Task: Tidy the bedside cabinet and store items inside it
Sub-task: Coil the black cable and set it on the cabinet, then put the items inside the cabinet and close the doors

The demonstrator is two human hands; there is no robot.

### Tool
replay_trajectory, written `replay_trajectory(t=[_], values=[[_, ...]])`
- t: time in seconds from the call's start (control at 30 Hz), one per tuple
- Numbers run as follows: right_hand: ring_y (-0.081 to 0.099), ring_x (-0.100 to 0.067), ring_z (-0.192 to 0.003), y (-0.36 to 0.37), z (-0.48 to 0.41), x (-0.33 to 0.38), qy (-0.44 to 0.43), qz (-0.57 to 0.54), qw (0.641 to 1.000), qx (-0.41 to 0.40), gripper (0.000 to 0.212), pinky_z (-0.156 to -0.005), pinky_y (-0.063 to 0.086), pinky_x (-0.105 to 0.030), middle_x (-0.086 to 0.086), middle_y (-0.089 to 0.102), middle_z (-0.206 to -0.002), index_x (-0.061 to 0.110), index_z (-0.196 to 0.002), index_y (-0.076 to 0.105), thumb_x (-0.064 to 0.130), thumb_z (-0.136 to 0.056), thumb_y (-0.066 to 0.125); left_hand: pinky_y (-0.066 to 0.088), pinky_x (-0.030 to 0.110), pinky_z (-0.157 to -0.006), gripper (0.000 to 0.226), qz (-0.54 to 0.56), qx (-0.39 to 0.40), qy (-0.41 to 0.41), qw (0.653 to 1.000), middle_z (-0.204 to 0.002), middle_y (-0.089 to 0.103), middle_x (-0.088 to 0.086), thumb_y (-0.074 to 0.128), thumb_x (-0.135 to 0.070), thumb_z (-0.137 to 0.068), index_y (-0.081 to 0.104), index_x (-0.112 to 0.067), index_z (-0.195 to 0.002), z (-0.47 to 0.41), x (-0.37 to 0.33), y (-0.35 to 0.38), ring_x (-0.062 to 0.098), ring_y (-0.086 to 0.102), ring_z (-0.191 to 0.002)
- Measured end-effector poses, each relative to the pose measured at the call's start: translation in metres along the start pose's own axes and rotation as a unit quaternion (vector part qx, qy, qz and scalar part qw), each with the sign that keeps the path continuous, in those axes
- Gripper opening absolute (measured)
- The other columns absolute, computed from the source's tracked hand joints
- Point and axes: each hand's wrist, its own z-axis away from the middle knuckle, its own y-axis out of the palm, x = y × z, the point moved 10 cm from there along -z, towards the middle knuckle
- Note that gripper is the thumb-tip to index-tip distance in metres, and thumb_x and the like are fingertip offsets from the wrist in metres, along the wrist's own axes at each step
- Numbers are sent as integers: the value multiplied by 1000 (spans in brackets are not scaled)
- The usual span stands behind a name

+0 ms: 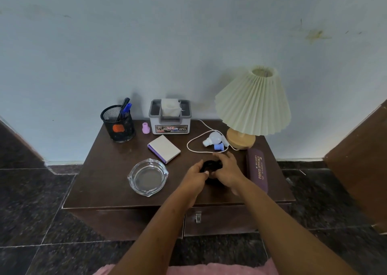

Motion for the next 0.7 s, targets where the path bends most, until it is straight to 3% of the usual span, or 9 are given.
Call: replay_trajectory(t=[0.3,0.5,0.7], values=[[19,-29,-143,-7,17,-6,10,80,993,-83,65,-112,31,-34,-8,0,-157,20,-141,37,-3,-83,57,34,37,-113,52,-6,-68,0,998,-152,35,8,36,3,-97,30,-9,-147,4,2,-15,23,37,-137],[41,-23,-125,-21,63,0,-38,50,983,-173,47,-101,34,-24,-7,30,-137,15,-124,51,-4,-81,54,31,33,-114,52,-34,-112,-4,993,-147,42,9,36,7,-92,37,-5,-143,22,11,-13,23,38,-136],[54,-23,-111,-1,118,-32,-32,75,993,-86,29,-92,39,-23,-11,53,-120,10,-112,61,8,-83,58,42,47,-105,54,-21,-138,-11,990,-136,53,9,41,-5,-79,55,-11,-131,19,50,-6,32,52,-122]])
